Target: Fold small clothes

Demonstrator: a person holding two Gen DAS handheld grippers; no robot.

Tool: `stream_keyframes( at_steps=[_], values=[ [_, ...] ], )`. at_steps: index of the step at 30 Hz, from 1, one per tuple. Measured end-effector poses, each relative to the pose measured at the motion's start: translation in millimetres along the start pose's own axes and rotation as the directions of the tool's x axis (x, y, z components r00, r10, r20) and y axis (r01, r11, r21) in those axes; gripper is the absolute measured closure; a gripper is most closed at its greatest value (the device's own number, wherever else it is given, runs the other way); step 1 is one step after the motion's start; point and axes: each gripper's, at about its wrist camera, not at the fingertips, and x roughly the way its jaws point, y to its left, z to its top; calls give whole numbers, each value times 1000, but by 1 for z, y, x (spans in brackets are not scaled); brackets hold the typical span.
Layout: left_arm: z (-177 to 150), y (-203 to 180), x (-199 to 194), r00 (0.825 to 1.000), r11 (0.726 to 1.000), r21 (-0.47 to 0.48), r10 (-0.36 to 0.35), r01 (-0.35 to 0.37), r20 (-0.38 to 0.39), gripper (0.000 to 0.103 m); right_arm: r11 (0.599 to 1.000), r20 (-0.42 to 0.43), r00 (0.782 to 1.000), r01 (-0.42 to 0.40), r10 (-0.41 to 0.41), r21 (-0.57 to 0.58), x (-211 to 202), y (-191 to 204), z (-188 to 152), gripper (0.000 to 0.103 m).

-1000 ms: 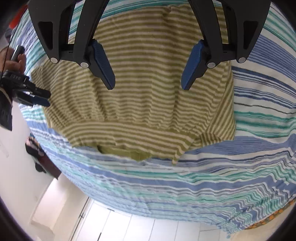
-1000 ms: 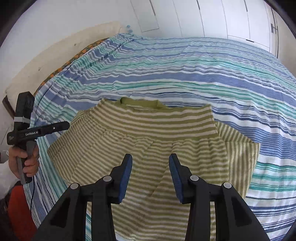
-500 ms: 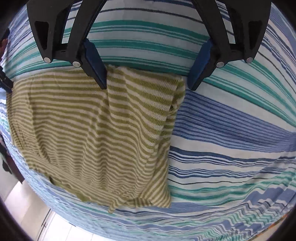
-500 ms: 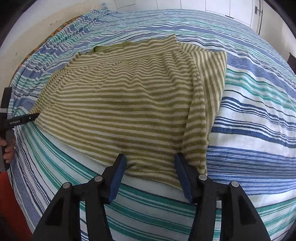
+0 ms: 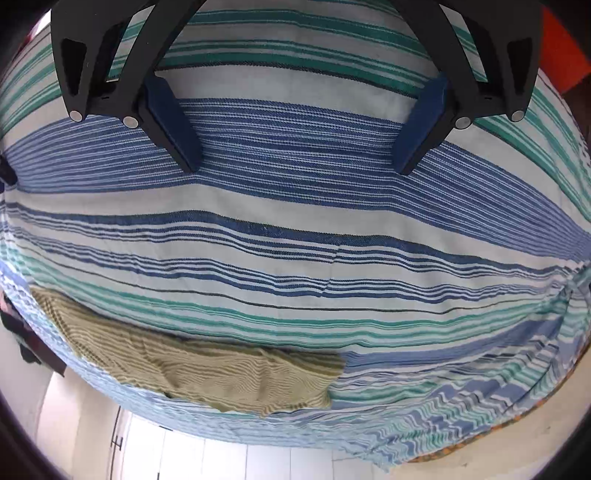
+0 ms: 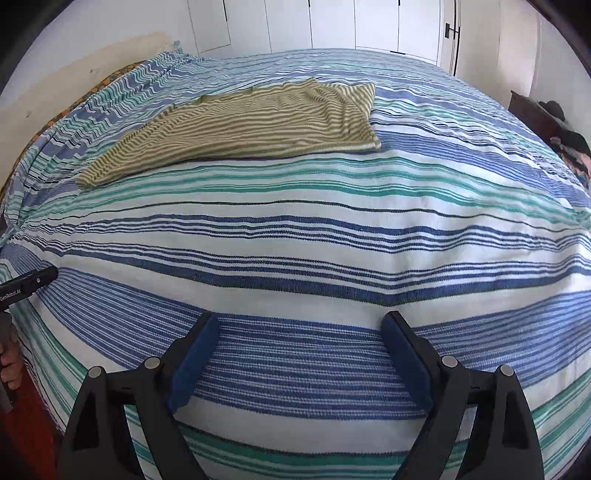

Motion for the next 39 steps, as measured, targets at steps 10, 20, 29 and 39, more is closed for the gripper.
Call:
stream_keyframes(
  at_steps=[10,20,29,39],
  values=[
    [-10,9,1,999,1000,-6,-28,28,33,1,999,10,1000,14,-13,-40,8,1,-8,1],
    [-13,8,-1,999,999,5,-35,34,34,1,999,14,1000,4,-4,-43,9,2,-8,1],
    [-14,7,-1,999,999,7,-32,32,36,1,999,22,1000,3,-2,-43,10,3,-9,1],
    [-6,10,-6,998,998,4,-55,55,-11,1,999,21,1000,3,-2,-43,10,3,-9,1]
  ],
)
